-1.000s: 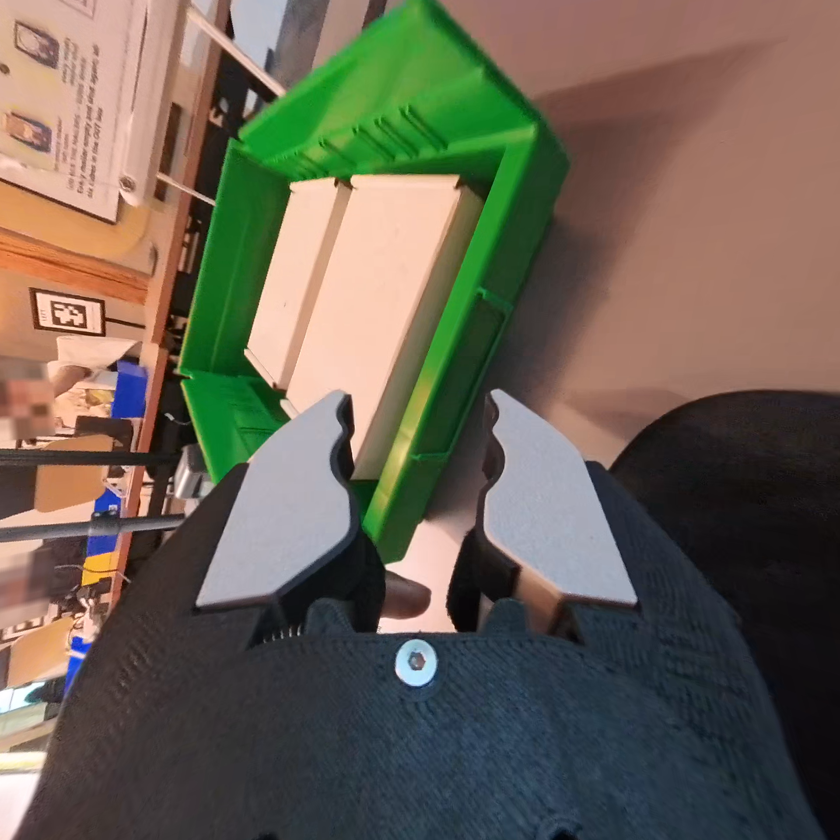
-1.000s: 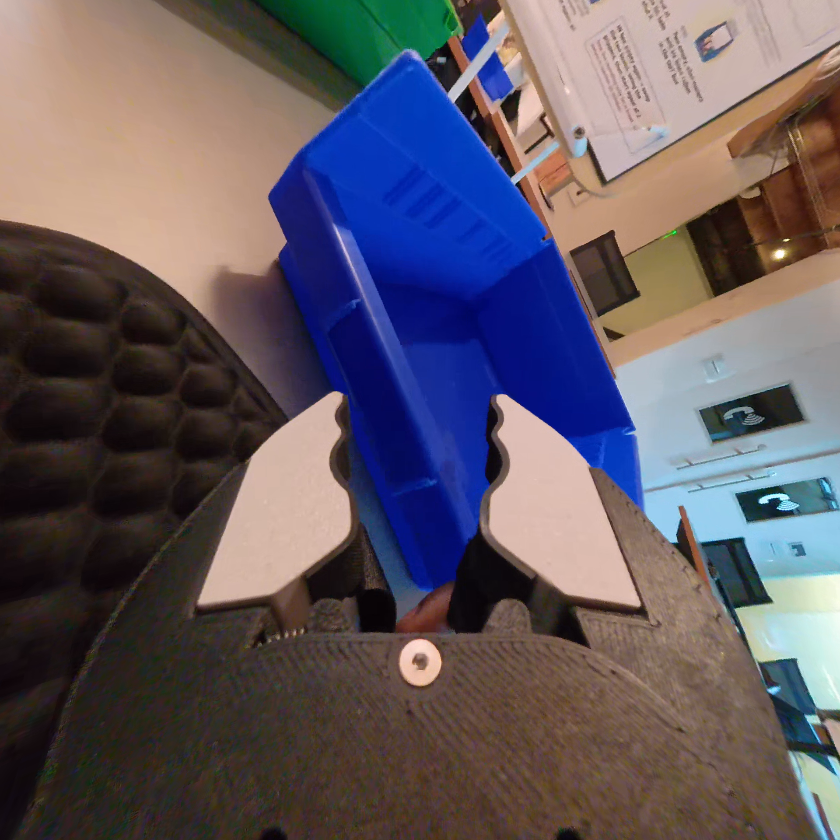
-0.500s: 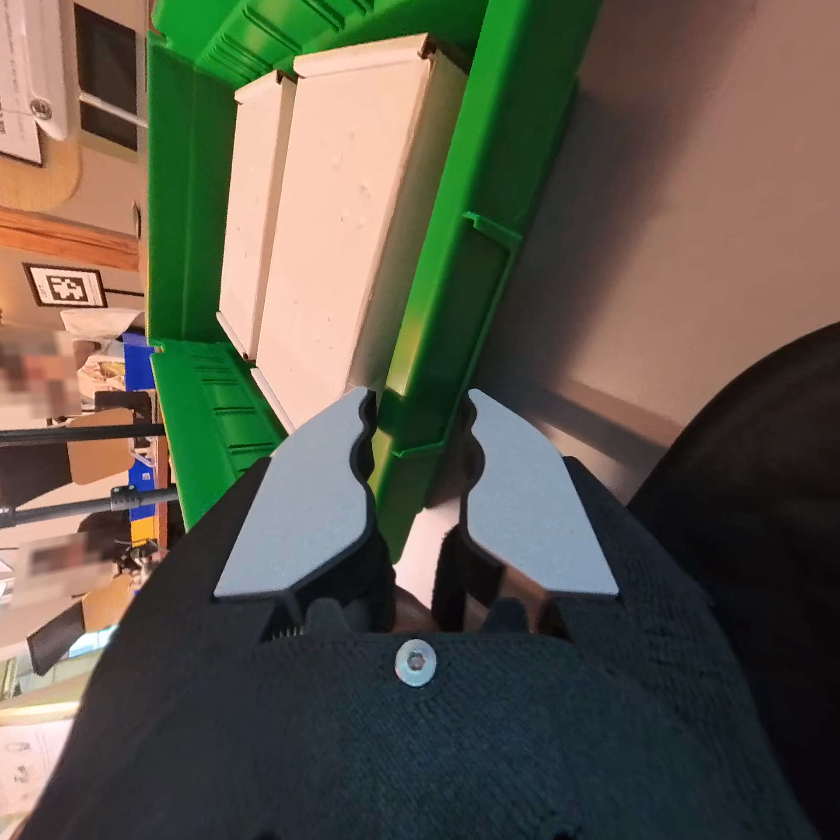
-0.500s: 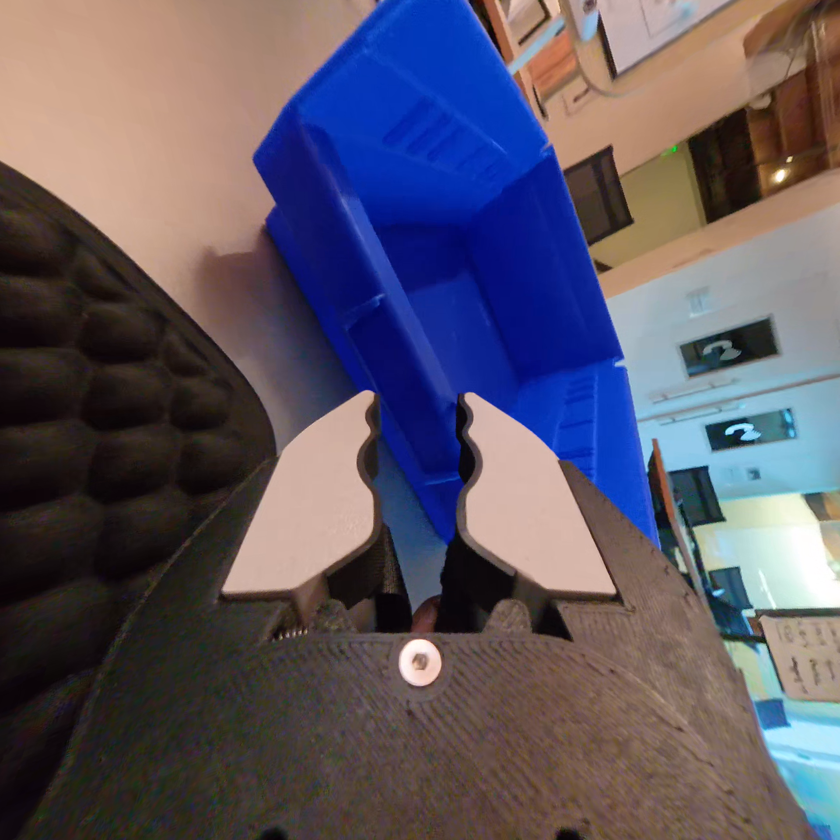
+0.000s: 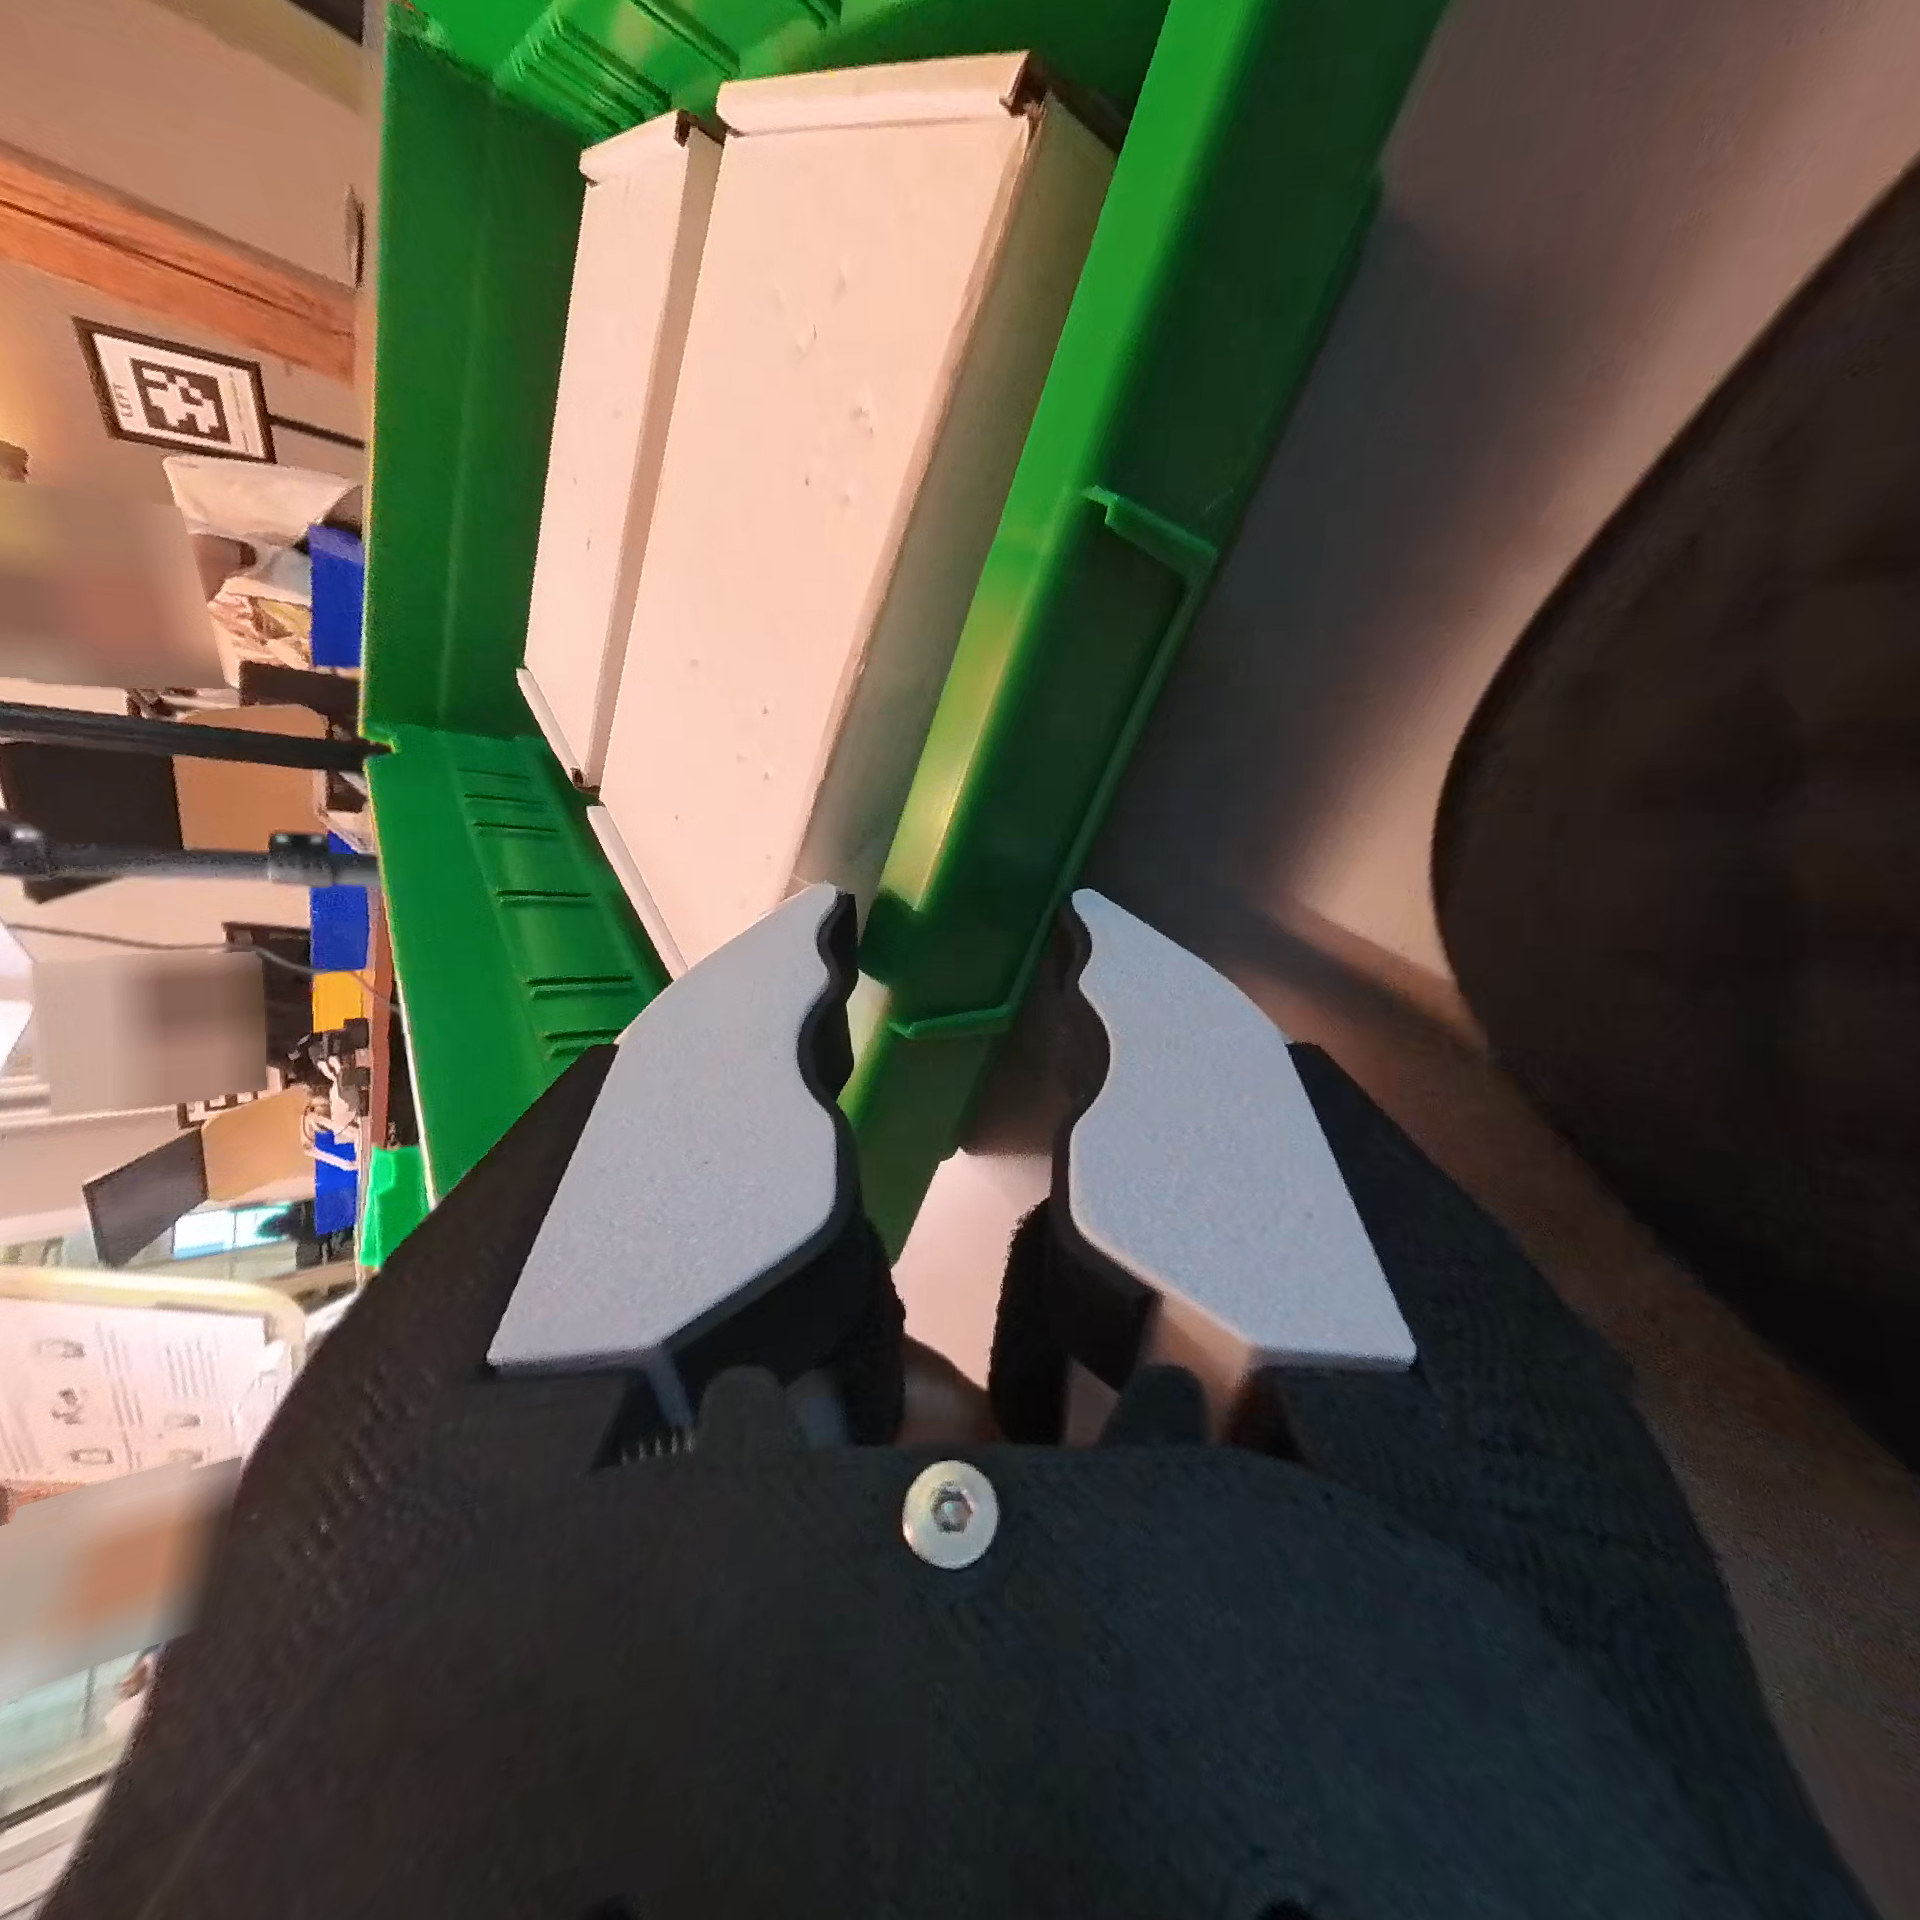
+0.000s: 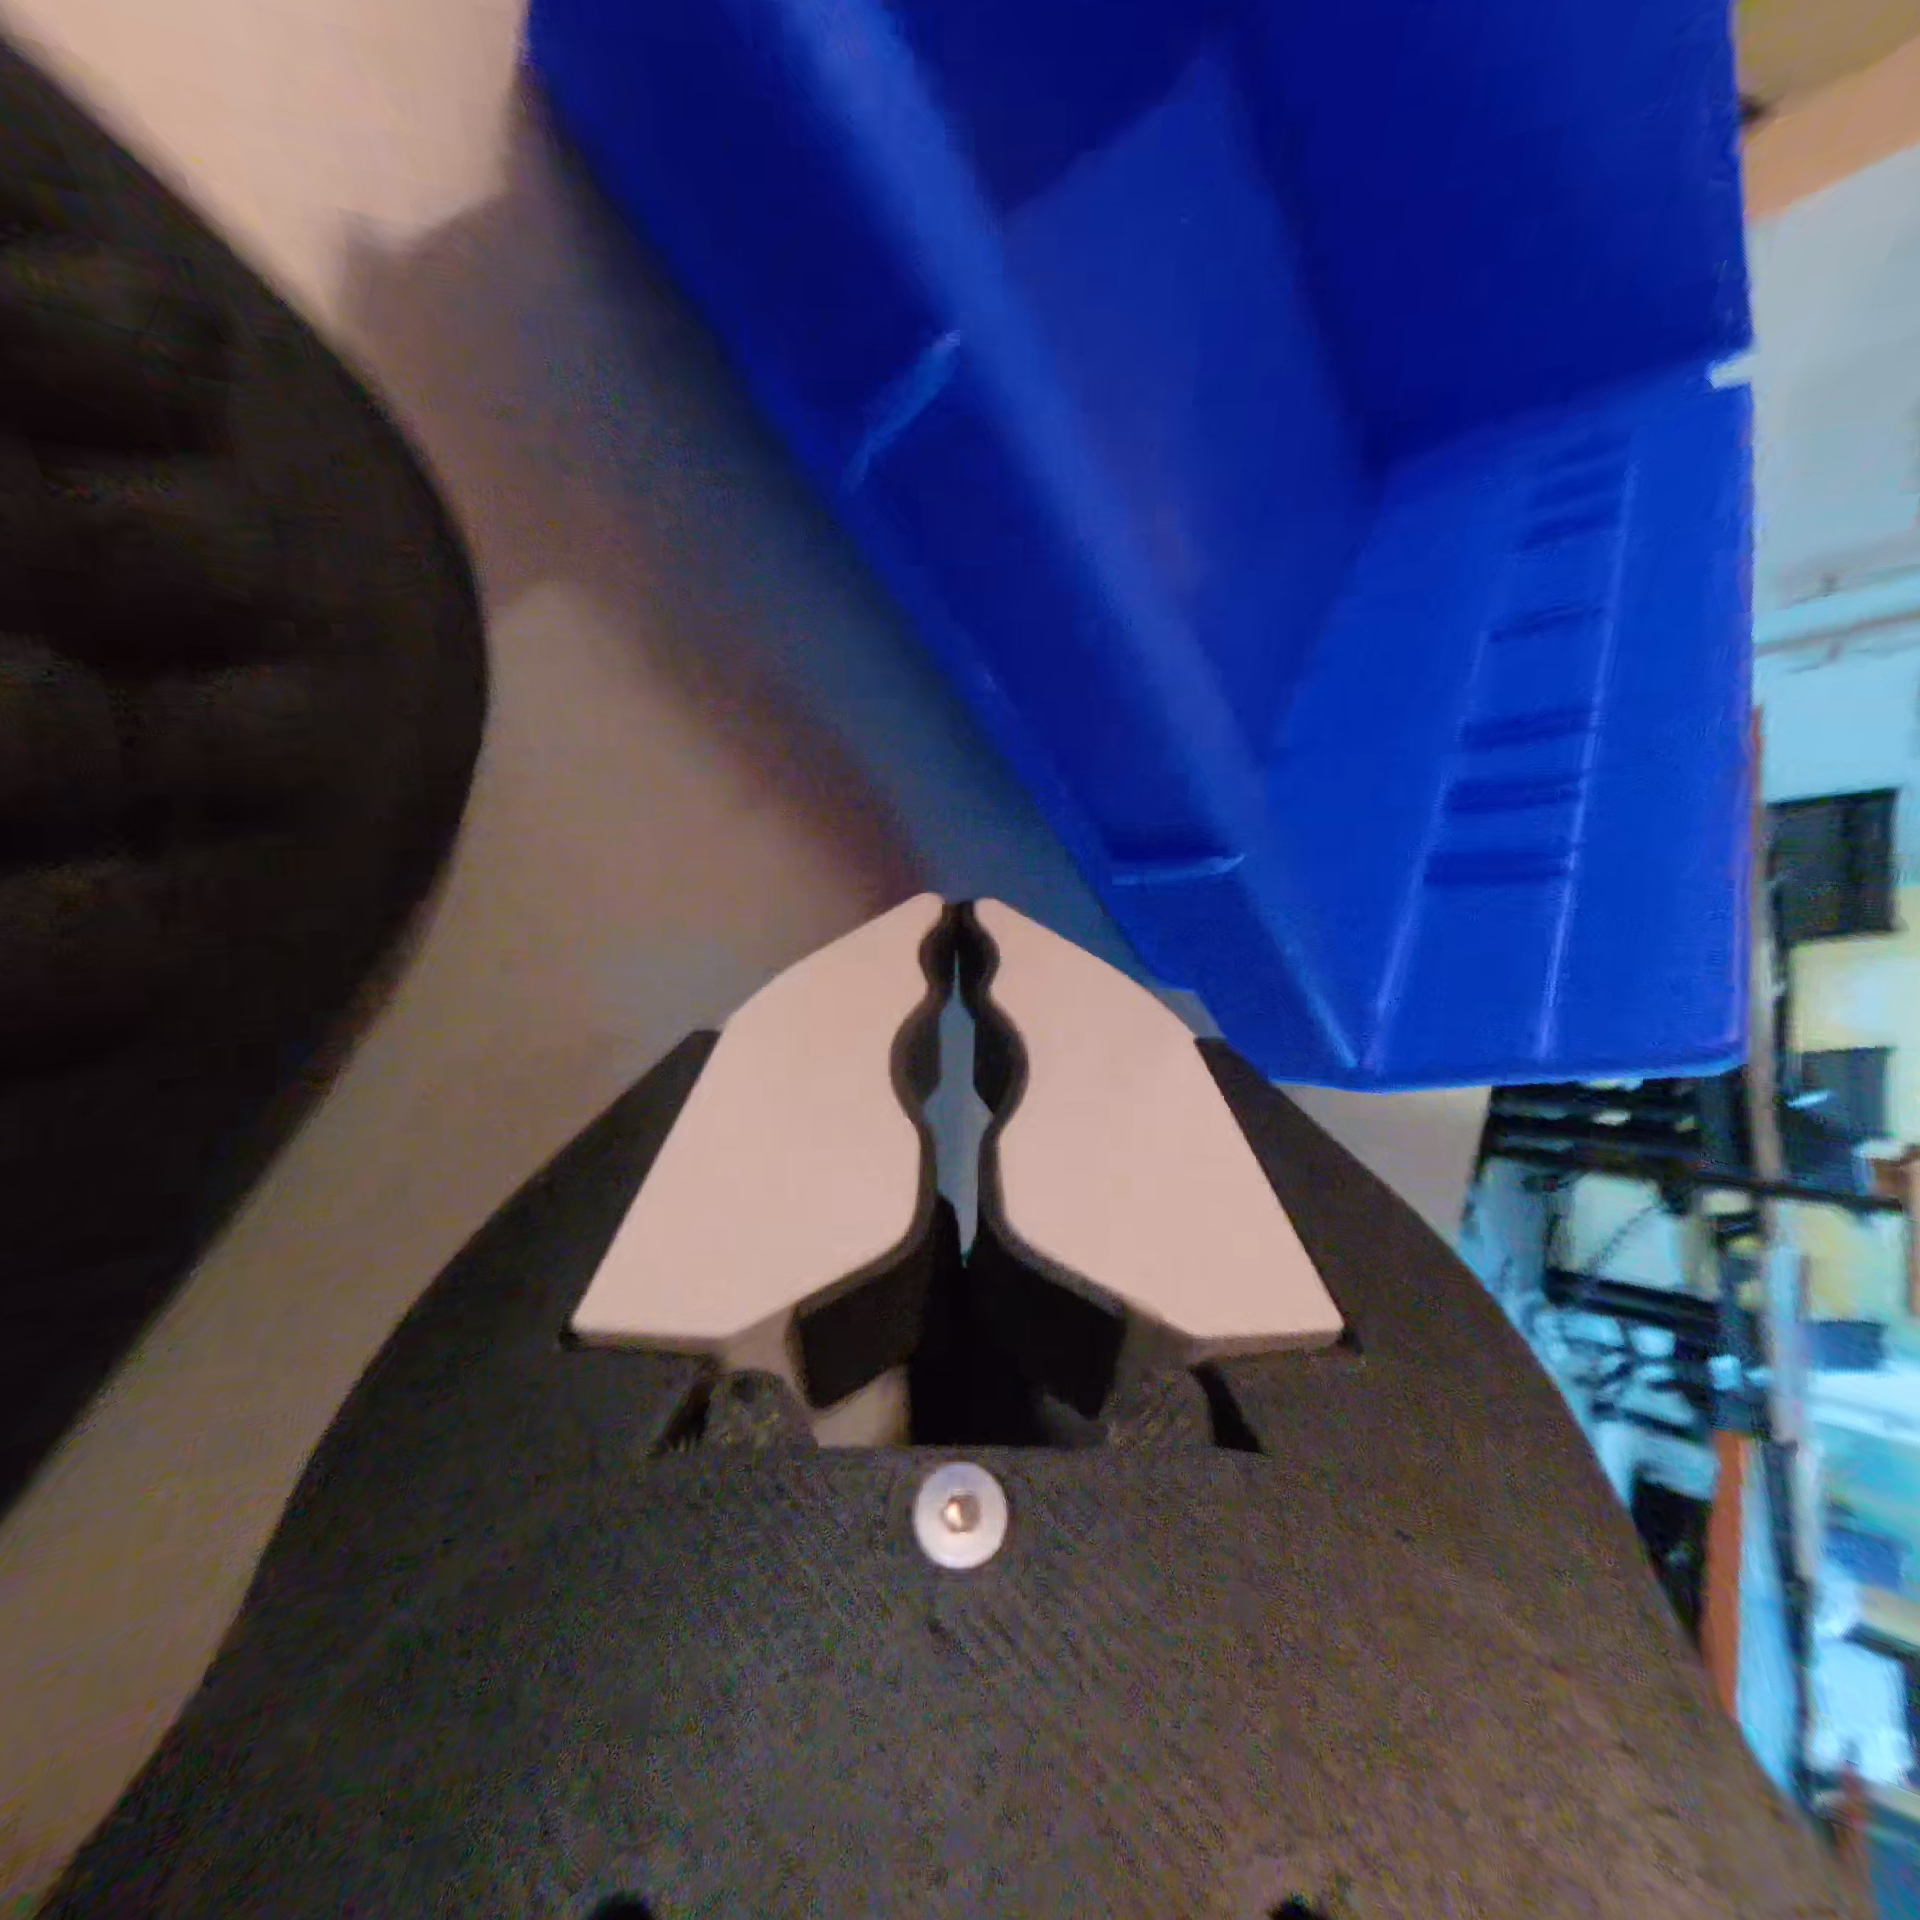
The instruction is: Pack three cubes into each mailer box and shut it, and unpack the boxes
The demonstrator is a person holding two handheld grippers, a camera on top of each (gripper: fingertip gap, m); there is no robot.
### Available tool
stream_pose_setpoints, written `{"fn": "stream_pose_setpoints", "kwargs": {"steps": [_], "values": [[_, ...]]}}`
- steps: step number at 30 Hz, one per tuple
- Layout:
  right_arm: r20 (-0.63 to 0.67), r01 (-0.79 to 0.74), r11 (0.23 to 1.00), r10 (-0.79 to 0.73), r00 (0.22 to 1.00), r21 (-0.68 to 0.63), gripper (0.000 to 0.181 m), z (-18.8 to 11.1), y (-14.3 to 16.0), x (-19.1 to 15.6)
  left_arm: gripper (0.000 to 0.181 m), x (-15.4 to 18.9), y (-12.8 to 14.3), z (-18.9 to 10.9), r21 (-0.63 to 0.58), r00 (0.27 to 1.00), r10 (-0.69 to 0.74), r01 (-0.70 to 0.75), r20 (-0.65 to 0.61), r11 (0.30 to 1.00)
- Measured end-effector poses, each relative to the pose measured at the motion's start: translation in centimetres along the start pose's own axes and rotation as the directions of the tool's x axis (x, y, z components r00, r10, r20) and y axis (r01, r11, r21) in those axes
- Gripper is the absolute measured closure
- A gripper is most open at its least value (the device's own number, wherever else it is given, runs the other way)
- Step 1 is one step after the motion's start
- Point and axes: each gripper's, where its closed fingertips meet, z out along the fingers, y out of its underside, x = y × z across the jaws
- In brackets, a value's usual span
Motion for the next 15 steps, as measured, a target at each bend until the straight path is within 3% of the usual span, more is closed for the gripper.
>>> {"fn": "stream_pose_setpoints", "kwargs": {"steps": [2,5,7,12,14,15], "values": [[-0.045,0.077,0.995,-0.074,0.996,0.067,0.153,-0.8,-0.9,0.3,0.144,-0.2,1.5,-0.7,-0.017,1.0,-0.011,0.011,-0.005,1.0],[-0.146,0.093,0.971,-0.062,0.987,0.22,0.131,-2.2,-3.6,1.6,0.144,-0.4,3.3,-1.6,-0.032,1.0,0.004,-0.004,-0.014,0.999],[-0.267,0.191,0.961,-0.134,0.955,0.202,0.123,-2.4,-3.9,2.8,0.144,-0.5,4.2,-2.1,-0.047,1.0,0.005,-0.006,-0.018,0.999],[-0.229,0.328,0.942,-0.304,0.925,0.075,0.126,0.4,-1.9,3.4,0.144,-0.6,5.8,-2.9,-0.072,1.0,-0.003,0.001,-0.024,0.997],[-0.258,0.355,0.934,-0.331,0.908,0.051,0.146,0.8,-1.6,4.2,0.144,-0.7,6.3,-3.1,-0.08,1.0,-0.009,0.007,-0.019,0.997],[-0.252,0.364,0.931,-0.346,0.904,0.031,0.148,0.8,-1.5,4.3,0.144,-0.7,6.5,-3.3,-0.084,1.0,-0.012,0.011,-0.016,0.996]]}}
